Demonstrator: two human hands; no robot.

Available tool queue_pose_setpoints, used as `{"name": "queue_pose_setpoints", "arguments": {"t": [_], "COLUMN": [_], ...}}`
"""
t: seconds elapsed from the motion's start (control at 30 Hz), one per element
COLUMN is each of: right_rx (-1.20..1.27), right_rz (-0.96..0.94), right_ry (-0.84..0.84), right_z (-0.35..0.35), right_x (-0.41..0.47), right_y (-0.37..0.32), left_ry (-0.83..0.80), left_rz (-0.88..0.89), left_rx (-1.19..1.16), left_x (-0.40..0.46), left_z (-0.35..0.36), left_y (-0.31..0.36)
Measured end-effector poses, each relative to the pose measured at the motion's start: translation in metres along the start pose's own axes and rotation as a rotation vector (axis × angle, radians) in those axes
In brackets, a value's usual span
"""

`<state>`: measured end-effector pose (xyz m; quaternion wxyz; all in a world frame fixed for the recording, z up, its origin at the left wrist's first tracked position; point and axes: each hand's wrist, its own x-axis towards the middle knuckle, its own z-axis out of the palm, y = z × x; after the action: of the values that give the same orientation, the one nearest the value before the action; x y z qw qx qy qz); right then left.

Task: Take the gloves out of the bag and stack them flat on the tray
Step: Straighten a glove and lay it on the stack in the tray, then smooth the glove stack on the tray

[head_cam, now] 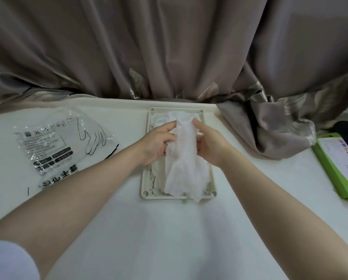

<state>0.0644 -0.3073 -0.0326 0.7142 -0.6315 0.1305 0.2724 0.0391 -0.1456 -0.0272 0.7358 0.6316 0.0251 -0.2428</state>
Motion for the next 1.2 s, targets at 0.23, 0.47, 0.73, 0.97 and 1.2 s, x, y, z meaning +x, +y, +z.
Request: {"name": "queue_pose_setpoints", "arguments": {"t": [0.23,0.47,0.73,0.97,1.2], "right_rx": [-0.107,-0.682,-1.272,-1.524,-1.722], "right_rz": [-0.269,-0.288,-0.555,-0.107,-0.383], "right_ry": [0.206,0.404,0.262,0.073,-0.204], "right_z": [0.000,0.006,0.013,0.005,-0.002], "right_x": [0.048,0.078,0.020,0.009,-0.037], "right_y": [-0.014,-0.005,0.050,0.071,0.085], "left_ry": [0.117,0.349,0.230,0.152,0.206], "left_rz": [-0.110,-0.035,0.650,-0.092,-0.168], "left_rx": [0.202,0.931,1.780,1.692,1.693], "left_x": [0.028,0.028,0.054,0.079,0.085], "left_z": [-0.022,-0.033,-0.028,-0.040,-0.048], "left_y": [-0.011,-0.019,-0.031,-0.036,-0.042]}}
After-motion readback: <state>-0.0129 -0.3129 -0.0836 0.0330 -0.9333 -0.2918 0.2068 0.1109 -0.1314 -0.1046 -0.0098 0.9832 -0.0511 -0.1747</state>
